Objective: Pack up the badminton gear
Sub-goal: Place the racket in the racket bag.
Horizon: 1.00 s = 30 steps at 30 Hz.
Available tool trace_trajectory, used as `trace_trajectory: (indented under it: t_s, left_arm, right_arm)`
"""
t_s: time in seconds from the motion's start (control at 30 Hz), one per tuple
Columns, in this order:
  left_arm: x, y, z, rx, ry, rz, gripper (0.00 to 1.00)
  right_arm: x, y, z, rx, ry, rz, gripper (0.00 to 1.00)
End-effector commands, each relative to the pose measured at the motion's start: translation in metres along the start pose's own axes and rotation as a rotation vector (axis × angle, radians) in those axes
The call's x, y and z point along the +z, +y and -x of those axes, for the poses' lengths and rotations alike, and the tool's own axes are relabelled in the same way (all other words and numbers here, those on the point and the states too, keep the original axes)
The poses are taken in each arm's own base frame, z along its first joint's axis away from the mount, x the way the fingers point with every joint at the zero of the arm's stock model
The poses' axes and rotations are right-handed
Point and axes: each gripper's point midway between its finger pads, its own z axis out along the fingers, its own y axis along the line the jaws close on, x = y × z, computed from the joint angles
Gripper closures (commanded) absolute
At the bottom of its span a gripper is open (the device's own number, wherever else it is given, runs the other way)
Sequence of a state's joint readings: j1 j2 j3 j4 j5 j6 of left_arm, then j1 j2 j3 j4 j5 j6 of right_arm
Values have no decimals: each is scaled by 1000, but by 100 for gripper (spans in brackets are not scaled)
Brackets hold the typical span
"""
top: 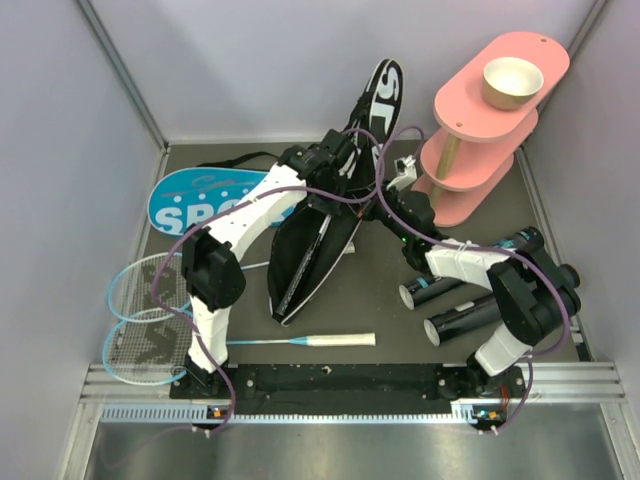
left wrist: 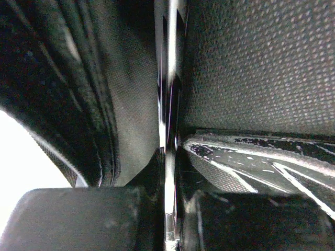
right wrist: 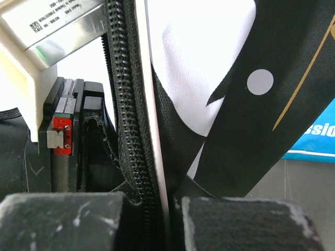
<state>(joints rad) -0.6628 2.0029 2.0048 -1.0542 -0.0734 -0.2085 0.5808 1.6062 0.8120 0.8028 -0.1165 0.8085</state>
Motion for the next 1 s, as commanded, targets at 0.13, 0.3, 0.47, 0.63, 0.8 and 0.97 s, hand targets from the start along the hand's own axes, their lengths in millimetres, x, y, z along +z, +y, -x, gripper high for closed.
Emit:
trace_trajectory:
  t_s: [0.13, 0.3, 0.47, 0.63, 0.8, 0.97]
  left_arm:
    - [-91, -24, 131, -152, -576, -172, 100]
    - [-39, -25, 124, -144, -571, -170, 100]
    - [-2, -17, 92, -165, -491, -149, 100]
    - [-71, -27, 93, -116, -553, -239, 60]
    - [-134, -43, 76, -36, -528, -387, 50]
    - [-134, -15, 56, -13, -542, -358, 14]
  right_arm:
    - [-18, 62, -52, 34, 178, 216, 100]
    - [-20, 70, -43, 40, 158, 229, 100]
    - [-24, 68, -35, 14, 147, 209, 100]
    - [-26, 39, -29, 4, 137, 133, 100]
    - [-24, 11, -19, 30, 120, 14, 100]
    - [-21, 16, -17, 59, 132, 9, 100]
